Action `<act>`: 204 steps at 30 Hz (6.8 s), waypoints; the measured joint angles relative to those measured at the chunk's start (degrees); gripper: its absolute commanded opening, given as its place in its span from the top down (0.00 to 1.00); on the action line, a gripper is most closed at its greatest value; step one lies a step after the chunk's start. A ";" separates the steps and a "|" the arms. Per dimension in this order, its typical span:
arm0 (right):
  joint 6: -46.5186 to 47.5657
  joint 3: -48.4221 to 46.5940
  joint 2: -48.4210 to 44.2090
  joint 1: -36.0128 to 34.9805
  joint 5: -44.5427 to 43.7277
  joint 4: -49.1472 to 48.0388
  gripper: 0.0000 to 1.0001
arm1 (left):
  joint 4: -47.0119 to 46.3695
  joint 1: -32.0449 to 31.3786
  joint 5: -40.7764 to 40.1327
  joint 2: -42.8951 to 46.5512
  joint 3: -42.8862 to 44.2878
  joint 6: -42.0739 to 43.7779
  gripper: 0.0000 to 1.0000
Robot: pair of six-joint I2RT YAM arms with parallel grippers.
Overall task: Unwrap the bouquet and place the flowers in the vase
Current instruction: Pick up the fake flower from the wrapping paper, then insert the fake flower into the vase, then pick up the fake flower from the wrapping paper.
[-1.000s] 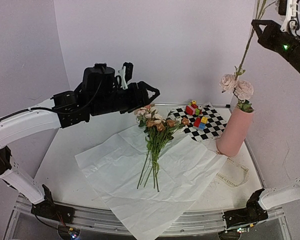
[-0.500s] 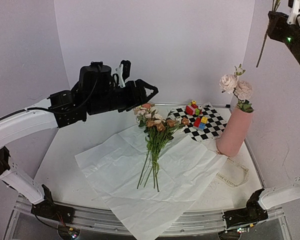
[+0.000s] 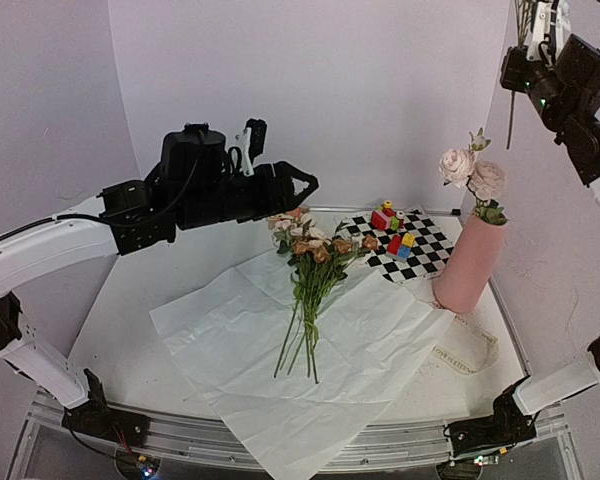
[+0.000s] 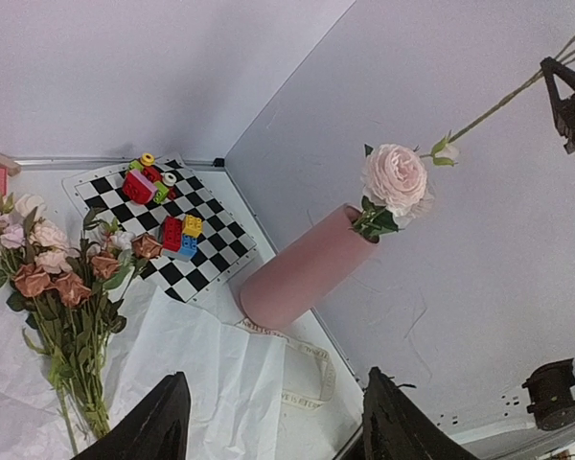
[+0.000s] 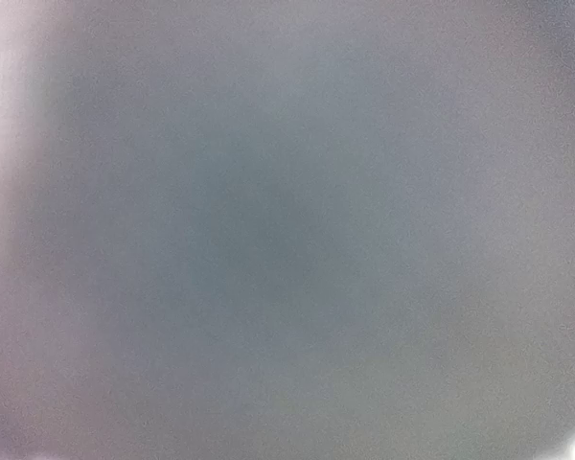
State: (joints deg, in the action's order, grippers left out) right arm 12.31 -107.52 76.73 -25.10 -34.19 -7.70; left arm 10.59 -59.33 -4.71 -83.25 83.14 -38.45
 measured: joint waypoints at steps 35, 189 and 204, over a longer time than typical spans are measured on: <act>-14.47 12.40 -1.86 12.78 6.09 6.34 1.00 | 0.50 4.59 -0.59 1.32 -3.55 2.87 0.26; -59.25 50.33 16.45 -17.33 46.11 -5.48 0.19 | 19.39 12.50 18.09 -45.03 14.39 9.77 1.00; -56.89 37.00 19.93 -17.33 46.31 -2.63 0.14 | 19.13 13.42 13.45 -26.59 7.92 8.00 1.00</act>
State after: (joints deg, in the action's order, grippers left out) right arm -44.58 -70.52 96.66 -42.43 12.11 -10.33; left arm 29.72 -45.91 8.74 -109.84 91.05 -30.45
